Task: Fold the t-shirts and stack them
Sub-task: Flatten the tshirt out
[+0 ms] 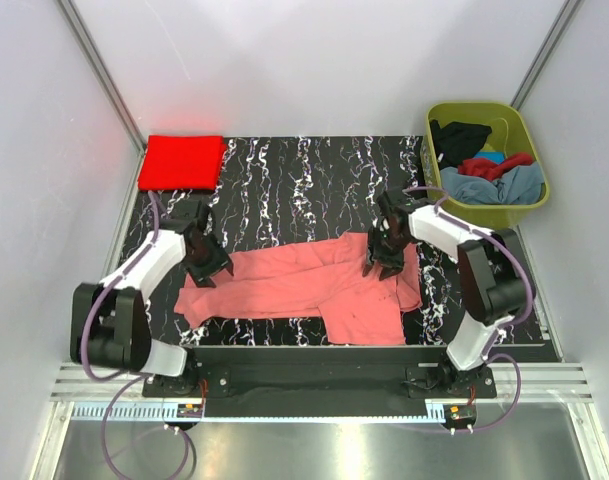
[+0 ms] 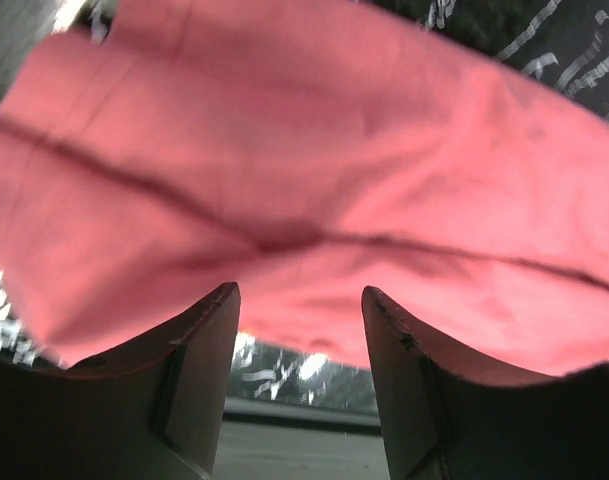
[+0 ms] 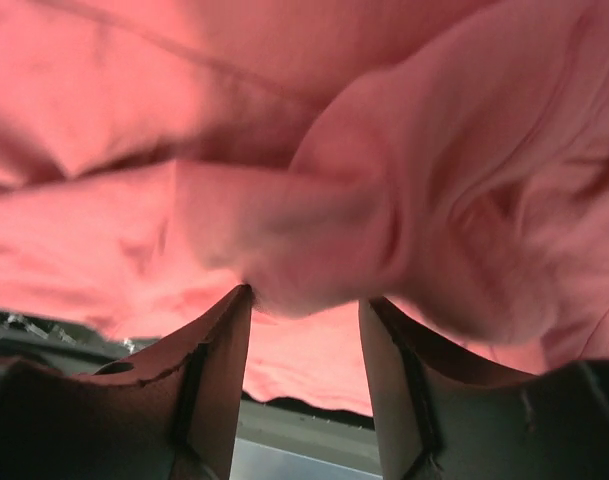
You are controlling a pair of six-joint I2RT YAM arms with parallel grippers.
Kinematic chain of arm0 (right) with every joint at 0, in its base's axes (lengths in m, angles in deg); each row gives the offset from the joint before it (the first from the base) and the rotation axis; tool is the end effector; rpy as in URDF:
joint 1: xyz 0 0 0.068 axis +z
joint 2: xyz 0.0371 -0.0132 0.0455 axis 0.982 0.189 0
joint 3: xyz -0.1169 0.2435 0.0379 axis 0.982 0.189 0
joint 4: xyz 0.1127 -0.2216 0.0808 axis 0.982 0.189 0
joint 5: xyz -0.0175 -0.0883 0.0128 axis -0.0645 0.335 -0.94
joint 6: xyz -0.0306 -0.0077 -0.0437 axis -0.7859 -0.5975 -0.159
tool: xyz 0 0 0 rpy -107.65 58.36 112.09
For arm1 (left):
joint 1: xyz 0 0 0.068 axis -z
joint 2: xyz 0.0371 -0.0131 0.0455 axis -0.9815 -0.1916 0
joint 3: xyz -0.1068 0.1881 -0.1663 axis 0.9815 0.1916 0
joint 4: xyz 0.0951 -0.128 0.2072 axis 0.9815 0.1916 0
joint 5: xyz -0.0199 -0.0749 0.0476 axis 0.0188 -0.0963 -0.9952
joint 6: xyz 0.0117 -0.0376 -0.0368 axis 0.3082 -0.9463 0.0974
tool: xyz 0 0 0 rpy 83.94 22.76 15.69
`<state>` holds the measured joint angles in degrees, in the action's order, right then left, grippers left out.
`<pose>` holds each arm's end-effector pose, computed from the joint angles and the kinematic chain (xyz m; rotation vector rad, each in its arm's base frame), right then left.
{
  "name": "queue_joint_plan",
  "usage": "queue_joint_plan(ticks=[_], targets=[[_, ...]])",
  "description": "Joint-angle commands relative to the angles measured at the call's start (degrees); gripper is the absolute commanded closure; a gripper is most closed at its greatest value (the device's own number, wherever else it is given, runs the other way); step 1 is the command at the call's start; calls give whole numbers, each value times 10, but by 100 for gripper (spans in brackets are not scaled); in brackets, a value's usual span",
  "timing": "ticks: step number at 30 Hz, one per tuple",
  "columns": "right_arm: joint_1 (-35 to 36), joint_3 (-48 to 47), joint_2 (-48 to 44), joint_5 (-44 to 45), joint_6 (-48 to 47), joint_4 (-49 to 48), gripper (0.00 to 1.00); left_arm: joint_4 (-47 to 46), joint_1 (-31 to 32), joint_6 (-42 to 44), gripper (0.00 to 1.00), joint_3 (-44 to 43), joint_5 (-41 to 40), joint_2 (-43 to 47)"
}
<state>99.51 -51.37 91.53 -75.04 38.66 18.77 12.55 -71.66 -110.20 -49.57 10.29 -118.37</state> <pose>0.2976 0.1192 0.1746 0.1155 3.0198 0.4282 0.2411 -0.0329 0.2076 -0.8735 2.7977 -0.2316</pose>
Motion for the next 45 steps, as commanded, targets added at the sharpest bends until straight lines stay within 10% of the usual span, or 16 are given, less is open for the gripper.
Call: queue_joint_plan(ticks=[1,20,34,45], targets=[[1,-36,34,46,6,-26,46,-66,1,26,43,-22,20,-49],[1,-333,223,167,-78,81,32,-62,-22,86,43,-283,5,-304],[1,-220,1,21,-71,77,15,-53,-72,-8,39,-21,33,152],[1,-62,-123,-46,-59,29,14,-16,-138,-176,68,170,73,316]])
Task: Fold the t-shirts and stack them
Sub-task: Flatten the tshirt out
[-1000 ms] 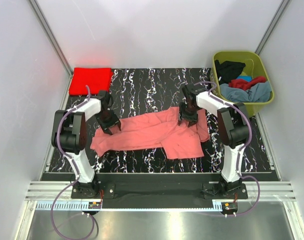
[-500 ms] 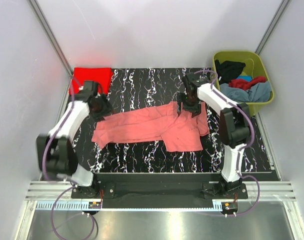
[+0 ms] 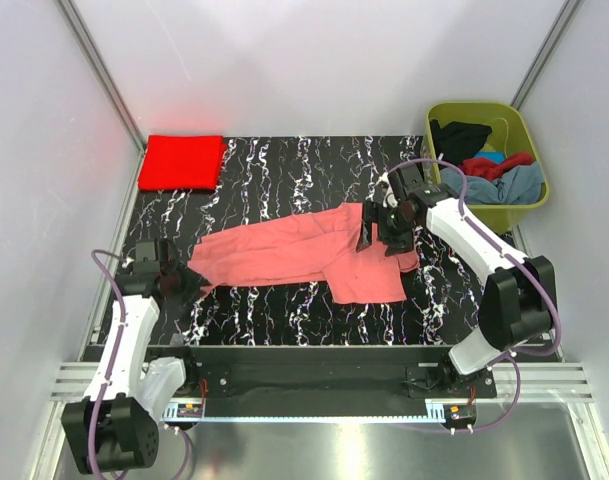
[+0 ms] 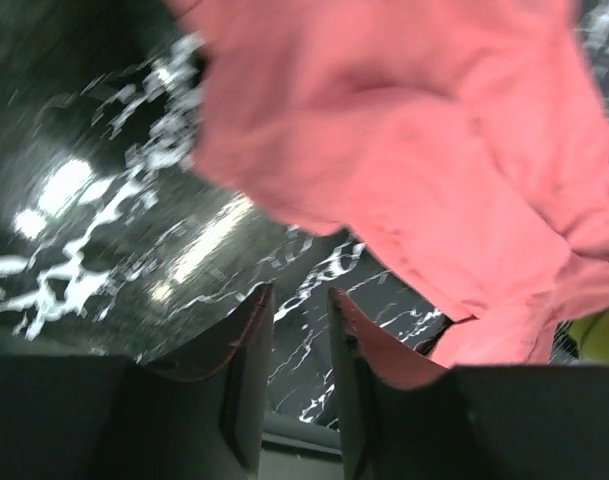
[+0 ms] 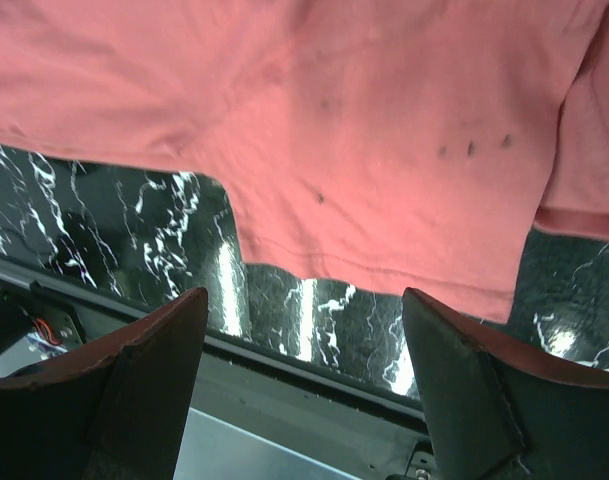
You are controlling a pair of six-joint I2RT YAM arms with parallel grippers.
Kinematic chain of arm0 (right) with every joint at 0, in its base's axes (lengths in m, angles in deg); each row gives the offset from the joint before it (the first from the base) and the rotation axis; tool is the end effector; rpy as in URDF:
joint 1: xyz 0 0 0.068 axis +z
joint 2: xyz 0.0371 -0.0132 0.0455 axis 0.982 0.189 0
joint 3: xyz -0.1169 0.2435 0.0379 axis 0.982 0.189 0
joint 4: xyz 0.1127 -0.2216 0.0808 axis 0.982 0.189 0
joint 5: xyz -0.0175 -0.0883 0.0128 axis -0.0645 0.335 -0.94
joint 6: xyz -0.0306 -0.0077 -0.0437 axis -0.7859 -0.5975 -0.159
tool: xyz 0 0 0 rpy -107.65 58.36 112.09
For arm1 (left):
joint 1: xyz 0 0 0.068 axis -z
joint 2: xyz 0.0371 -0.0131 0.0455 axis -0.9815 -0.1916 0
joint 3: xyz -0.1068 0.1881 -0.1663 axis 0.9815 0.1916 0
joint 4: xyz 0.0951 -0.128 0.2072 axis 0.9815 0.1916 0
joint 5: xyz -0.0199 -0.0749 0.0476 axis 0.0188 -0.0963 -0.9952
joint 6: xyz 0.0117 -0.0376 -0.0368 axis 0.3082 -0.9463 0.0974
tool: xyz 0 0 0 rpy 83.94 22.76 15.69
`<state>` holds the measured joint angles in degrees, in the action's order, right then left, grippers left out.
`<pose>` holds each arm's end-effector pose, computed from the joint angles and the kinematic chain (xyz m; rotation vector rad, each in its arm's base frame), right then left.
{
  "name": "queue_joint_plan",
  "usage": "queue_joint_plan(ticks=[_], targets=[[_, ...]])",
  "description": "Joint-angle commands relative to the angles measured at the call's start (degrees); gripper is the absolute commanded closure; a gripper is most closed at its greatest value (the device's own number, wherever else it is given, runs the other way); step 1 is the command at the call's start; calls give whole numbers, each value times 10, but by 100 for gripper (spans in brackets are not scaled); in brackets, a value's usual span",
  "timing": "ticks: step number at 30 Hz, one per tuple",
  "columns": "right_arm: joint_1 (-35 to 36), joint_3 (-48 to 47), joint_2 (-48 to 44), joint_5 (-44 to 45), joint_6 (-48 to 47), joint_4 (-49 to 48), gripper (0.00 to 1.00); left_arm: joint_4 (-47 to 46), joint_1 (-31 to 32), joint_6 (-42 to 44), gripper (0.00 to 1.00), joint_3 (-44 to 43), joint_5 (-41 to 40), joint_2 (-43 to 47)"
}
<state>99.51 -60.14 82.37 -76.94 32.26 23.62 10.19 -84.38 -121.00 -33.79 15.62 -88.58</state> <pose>0.2959 0.1198 0.2629 -0.0957 2.7816 0.5421 0.1564 0.0095 0.2224 -1.2595 2.3569 -0.4815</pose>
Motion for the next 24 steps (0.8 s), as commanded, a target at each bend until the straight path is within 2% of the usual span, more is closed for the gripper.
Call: queue_joint_plan(ticks=[1,6,10,13,16,21,24], targets=[[1,34,-41,-26,7,-22,14,8,-12,-80,68,26,18,19],[2,68,-75,-30,15,-22,14,25,-20,-161,68,49,0,12],[1,87,-103,-26,10,-21,15,21,-36,-203,54,70,-44,38],[1,99,-116,-22,4,-17,14,-14,-47,-210,52,97,-38,43],[1,103,-120,-20,0,-12,14,-25,-53,-213,52,104,-42,38],[1,99,-118,-20,-9,-7,14,-54,-56,-217,64,100,-53,20],[2,94,-114,-18,-17,-4,14,-62,-56,-215,63,94,-59,-2]])
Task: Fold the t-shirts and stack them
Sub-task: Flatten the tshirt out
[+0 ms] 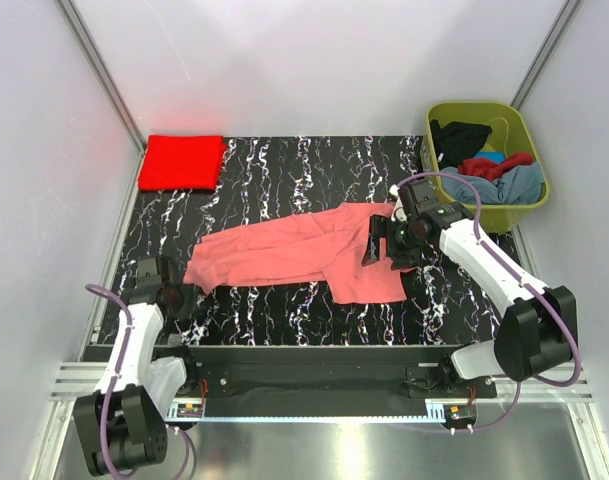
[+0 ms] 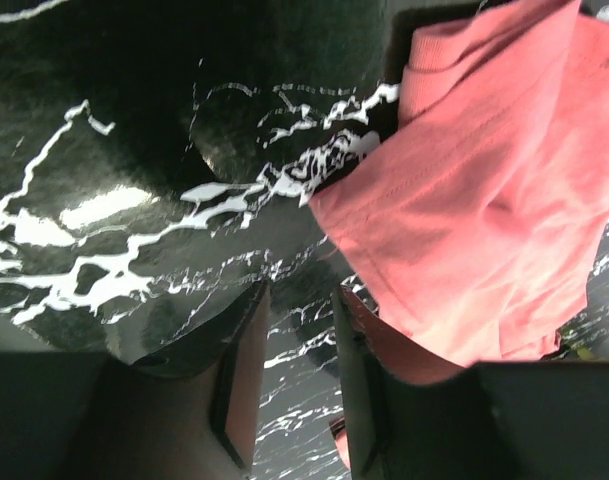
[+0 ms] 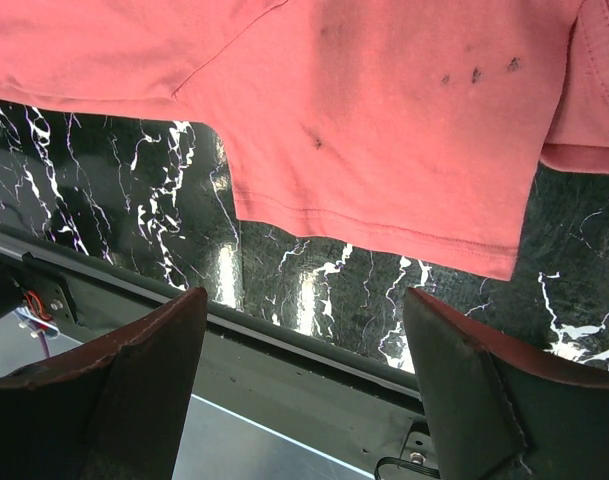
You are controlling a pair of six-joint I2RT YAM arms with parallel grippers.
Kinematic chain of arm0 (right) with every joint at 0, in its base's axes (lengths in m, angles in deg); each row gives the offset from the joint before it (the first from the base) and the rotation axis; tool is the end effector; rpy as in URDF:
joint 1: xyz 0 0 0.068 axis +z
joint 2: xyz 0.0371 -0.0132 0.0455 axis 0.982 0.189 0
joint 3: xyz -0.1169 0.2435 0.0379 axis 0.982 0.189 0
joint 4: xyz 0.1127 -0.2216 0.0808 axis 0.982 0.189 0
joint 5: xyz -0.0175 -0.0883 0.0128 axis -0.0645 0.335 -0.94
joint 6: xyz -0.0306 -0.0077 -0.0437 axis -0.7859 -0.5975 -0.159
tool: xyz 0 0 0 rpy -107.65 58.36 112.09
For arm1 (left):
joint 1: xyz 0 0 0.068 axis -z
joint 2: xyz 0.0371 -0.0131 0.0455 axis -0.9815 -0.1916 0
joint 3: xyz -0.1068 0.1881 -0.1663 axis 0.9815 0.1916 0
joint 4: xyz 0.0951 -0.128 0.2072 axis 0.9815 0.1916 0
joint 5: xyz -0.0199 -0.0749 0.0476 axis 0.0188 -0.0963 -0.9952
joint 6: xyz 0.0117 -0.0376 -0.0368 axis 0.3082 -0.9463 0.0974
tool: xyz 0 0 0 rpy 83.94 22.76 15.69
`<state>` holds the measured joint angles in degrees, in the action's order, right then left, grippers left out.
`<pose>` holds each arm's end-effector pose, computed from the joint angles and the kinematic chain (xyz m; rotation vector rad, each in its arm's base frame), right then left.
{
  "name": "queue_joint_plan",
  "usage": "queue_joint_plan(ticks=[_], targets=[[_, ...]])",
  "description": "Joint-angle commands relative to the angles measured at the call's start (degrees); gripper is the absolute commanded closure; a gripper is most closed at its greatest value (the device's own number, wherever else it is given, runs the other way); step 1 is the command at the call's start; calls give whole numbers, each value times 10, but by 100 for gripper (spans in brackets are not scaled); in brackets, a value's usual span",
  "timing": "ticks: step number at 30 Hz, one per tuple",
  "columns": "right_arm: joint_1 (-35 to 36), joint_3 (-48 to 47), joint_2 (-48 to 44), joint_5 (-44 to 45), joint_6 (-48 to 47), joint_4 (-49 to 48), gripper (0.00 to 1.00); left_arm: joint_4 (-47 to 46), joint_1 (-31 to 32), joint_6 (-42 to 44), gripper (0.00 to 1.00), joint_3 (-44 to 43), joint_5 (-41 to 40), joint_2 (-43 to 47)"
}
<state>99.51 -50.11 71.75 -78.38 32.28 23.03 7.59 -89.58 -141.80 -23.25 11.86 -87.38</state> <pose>0.2519 0.1043 0.2627 -0.1064 2.7629 0.5820 0.1363 0.0225 0.1717 -1.8670 2.0890 -0.4136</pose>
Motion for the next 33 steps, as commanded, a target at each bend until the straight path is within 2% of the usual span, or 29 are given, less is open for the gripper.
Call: queue_joint_plan(ticks=[1,6,13,21,24,33], targets=[[1,-8,-7,-4,-17,3,14,-37,-5,-7,62,-13,-23,-25],[2,-7,-4,-4,-19,4,13,-60,-4,-2,55,-21,-29,-55],[1,-6,3,3,-19,4,13,-74,-4,10,55,-44,-29,-96],[1,-17,14,5,-19,4,13,-94,-4,-9,56,-18,-17,-119],[1,-18,17,5,-18,4,13,-105,-4,-8,53,-11,-15,-128],[0,-18,18,7,-15,4,13,-106,-4,21,53,-33,-25,-204]])
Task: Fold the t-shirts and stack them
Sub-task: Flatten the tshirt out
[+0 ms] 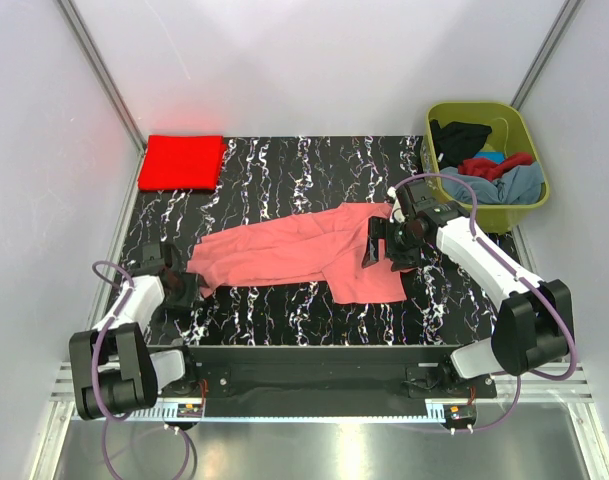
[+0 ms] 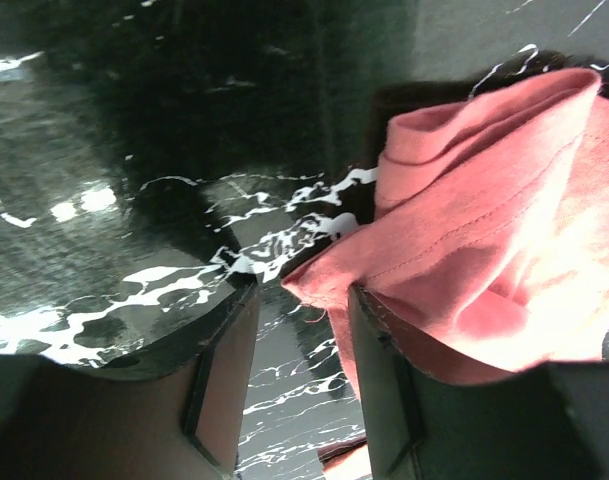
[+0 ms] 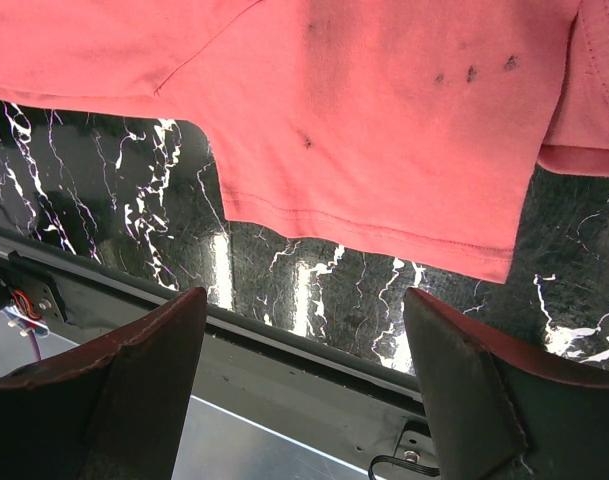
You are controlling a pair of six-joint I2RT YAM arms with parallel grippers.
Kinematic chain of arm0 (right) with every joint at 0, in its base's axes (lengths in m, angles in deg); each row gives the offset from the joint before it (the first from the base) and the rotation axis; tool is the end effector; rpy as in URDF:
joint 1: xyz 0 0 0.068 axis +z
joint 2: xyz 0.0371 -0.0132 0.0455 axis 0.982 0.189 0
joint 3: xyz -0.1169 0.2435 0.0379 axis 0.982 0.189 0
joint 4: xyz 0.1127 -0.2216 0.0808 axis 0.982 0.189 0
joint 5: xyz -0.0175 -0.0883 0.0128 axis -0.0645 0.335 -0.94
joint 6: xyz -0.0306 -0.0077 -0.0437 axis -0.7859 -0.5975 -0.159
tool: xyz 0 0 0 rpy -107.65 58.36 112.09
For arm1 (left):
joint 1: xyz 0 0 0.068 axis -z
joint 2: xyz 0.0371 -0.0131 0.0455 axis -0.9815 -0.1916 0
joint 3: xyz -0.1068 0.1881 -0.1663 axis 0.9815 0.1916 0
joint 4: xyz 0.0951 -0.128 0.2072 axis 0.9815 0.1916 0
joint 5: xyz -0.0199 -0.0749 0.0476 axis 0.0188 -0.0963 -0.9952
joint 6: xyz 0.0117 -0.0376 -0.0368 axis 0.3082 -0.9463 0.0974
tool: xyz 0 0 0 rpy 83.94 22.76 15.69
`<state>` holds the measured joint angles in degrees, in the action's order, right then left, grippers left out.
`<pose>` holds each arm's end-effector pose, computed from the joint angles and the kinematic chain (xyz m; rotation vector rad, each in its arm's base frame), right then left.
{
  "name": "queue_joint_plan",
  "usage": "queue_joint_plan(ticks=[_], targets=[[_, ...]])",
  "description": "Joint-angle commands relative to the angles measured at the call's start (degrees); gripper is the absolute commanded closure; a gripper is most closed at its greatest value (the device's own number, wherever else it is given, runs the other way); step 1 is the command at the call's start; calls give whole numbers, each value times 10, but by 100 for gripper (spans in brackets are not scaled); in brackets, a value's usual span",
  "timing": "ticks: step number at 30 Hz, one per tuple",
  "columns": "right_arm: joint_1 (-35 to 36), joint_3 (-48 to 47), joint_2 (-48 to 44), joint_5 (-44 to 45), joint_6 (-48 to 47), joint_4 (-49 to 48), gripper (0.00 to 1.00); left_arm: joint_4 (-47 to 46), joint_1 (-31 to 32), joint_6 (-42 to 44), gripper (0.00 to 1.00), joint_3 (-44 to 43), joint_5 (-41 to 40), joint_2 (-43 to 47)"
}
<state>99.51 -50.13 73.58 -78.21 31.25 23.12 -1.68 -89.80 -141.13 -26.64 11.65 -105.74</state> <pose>0.2561 0.1058 0.2545 -0.1249 2.7926 0.5641 0.1778 0.0311 0.1499 -1.9244 2.1594 -0.3418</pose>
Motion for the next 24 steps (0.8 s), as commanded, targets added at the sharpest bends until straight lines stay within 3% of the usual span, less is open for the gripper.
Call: queue_joint_plan(ticks=[1,8,12,13,19,24], targets=[[-1,-17,-1,5,-4,3,13,-18,-2,16,54,1,-25,-22],[0,-11,1,15,3,4,13,-42,-2,33,68,8,-24,-40],[-1,-3,12,17,32,3,13,-44,-3,56,94,2,-21,-35],[-1,-2,15,15,38,1,13,-43,-3,67,96,1,-21,-32],[-16,20,38,-33,70,-15,13,-23,-2,116,100,-4,-10,27],[-97,63,56,-69,98,-21,16,46,32,195,100,-71,-44,78]])
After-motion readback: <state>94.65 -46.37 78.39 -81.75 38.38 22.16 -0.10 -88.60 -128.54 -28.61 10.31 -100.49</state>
